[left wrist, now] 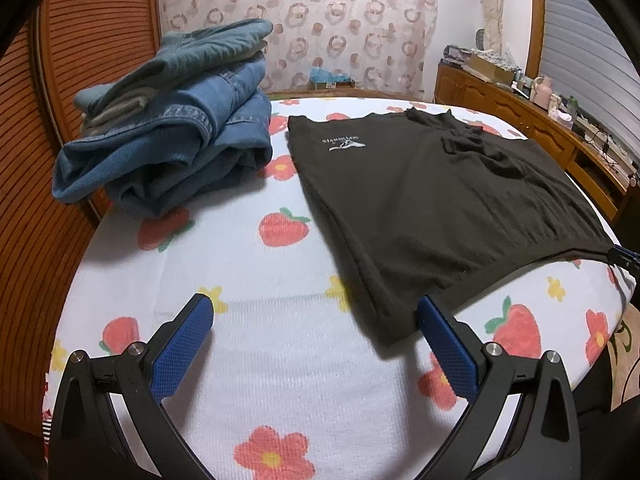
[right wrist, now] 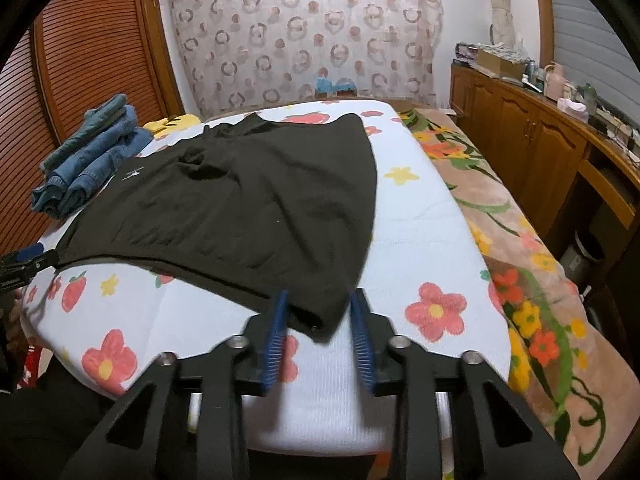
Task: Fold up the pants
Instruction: 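Move the right gripper toward the black garment's hem and grasp it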
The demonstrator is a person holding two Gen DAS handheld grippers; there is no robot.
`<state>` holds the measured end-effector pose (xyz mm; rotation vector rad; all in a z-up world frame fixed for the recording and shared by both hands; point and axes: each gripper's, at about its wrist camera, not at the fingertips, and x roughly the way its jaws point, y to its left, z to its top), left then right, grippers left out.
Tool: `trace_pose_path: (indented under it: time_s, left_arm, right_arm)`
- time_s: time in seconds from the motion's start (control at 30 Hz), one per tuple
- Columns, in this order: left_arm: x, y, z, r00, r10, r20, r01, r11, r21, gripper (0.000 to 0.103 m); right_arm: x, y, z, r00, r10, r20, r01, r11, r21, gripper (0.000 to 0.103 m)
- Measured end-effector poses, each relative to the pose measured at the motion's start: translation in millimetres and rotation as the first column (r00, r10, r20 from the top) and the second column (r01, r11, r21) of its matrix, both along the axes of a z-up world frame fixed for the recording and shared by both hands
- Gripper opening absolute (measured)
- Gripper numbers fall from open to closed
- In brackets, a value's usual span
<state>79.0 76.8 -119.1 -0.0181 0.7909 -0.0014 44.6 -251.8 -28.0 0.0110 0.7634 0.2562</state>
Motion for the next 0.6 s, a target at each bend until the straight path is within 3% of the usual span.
trace_pose_path:
  time_s: [0.1, 0.3, 0.6]
  left_arm:
    - [0.4, 1.6, -4.2, 1.0, 0.0, -0.011, 0.0, 1.0, -0.017, 0.102]
    - [-0.9, 0.5, -8.3, 1.0, -0.001, -0.011, 0.001, 1.0, -0.024, 0.102]
    - [-1.7, 2.7, -6.6, 1.0, -0.01, -0.005, 0.009, 0.999, -0.038, 0.102]
  right_arm:
    - [-1.2, 1.9, 3.3, 0.999, 0.025, 0.023, -0.024, 0.999, -0.032, 0.011]
    - [-1.1, -1.3, 19.2, 0.996, 0.06, 0.067, -0.059, 0.998, -0.005, 0.007]
    - [-1.6, 32.5, 38.0, 0.972, 0.188, 0.144, -0.193, 0.981, 0.018, 0.006]
